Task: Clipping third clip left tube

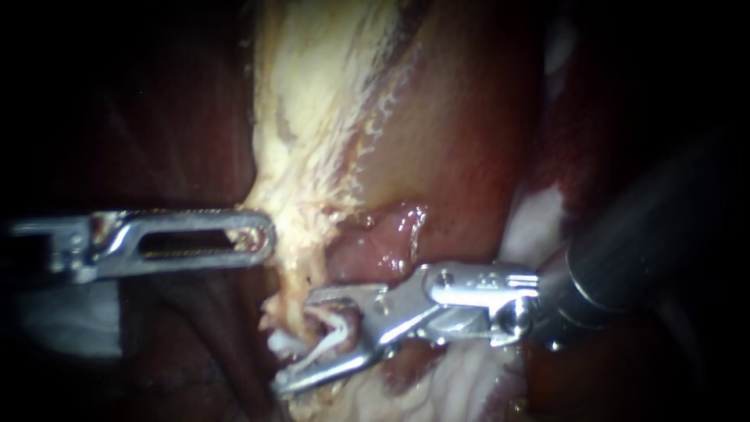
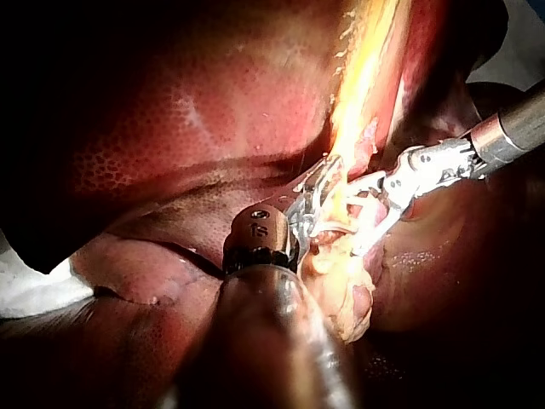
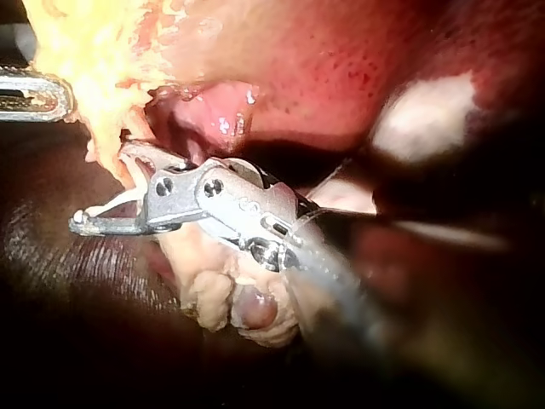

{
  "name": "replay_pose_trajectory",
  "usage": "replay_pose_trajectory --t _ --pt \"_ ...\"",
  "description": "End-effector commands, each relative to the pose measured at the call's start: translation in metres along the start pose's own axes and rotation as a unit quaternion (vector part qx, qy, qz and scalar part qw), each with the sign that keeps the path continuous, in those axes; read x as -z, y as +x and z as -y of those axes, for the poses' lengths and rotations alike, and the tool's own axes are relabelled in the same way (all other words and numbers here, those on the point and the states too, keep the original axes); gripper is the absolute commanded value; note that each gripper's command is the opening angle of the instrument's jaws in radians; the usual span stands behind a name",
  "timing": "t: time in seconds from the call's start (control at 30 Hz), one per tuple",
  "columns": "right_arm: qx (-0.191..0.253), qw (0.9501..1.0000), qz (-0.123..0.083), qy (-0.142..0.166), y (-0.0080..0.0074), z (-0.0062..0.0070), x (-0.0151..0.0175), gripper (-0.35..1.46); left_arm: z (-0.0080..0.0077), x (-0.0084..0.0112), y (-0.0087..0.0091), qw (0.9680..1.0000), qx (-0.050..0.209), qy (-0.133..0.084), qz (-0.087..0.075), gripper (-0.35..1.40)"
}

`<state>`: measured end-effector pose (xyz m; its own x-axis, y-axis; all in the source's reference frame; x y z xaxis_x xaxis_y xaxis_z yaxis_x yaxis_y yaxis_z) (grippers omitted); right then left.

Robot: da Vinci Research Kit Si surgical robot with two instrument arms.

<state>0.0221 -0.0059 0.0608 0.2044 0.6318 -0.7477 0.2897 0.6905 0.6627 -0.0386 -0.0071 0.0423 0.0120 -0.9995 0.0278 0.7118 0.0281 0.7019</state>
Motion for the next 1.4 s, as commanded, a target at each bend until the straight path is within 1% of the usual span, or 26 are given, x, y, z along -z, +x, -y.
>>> replay_pose_trajectory --t 0.03,0.2,0.37,0.5,0.67,0.83,0.93,1.1,1.2,1.27,1.3,1.33,1.37,1.4 --pt "-0.002 1.0 -0.003 0.005 0.0001 0.0 -0.0002 0.6 0.0 0.0 0.0 1.0 0.0 0.0 0.0 -0.35" --pt "-0.017 0.9994 -0.013 0.026 0.0004 -0.0003 -0.001 0.59 0.0001 0.0 0.0 1.0 0.0 0.0 0.0 -0.35" --pt "-0.025 0.9991 -0.021 0.028 0.0005 -0.0008 -0.0015 0.58 0.0001 0.0 0.0 1.0 0.0 0.0 0.0 -0.35" --pt "-0.028 0.9992 -0.027 0.009 0.0011 -0.0013 -0.0012 0.58 0.0002 0.0 0.0001 1.0 0.0 -0.001 0.001 -0.35" --pt "-0.032 0.9988 -0.037 0.003 0.0023 -0.0016 -0.0004 0.57 0.0003 0.0 0.0001 1.0 0.001 -0.001 0.001 -0.35" --pt "-0.053 0.9968 -0.058 -0.011 0.0035 -0.0019 0.0002 0.56 0.0003 -0.0001 0.0001 1.0 0.001 -0.001 0.001 -0.35" --pt "-0.065 0.9959 -0.062 -0.015 0.004 -0.002 0.0007 0.55 0.0003 -0.0001 0.0001 1.0 0.001 -0.001 0.001 -0.35" --pt "-0.08 0.9945 -0.066 -0.013 0.0042 -0.0019 0.0014 0.51 0.0003 -0.0001 0.0001 1.0 0.001 -0.001 0.001 -0.35" --pt "-0.092 0.9934 -0.067 -0.012 0.0042 -0.0018 0.0016 0.46 0.0003 -0.0001 0.0001 1.0 0.001 -0.001 0.001 -0.35" --pt "-0.092 0.9935 -0.067 -0.011 0.0041 -0.0017 0.0018 0.32 0.0003 -0.0001 0.0001 1.0 0.001 -0.001 0.001 -0.35" --pt "-0.092 0.9935 -0.066 -0.011 0.004 -0.0017 0.0019 0.16 0.0003 -0.0001 0.0001 1.0 0.001 -0.001 0.001 -0.35" --pt "-0.092 0.9935 -0.066 -0.01 0.0039 -0.0015 0.0021 -0.05 0.0003 -0.0001 0.0001 1.0 0.001 -0.001 0.001 -0.35" --pt "-0.098 0.9928 -0.068 -0.011 0.0038 -0.0014 0.0025 -0.33 0.0003 -0.0001 0.0001 1.0 0.001 -0.001 0.001 -0.35" --pt "-0.102 0.9924 -0.067 -0.018 0.0037 -0.0014 0.0028 -0.35 0.0003 -0.0001 0.0001 1.0 0.001 -0.001 0.001 -0.35"
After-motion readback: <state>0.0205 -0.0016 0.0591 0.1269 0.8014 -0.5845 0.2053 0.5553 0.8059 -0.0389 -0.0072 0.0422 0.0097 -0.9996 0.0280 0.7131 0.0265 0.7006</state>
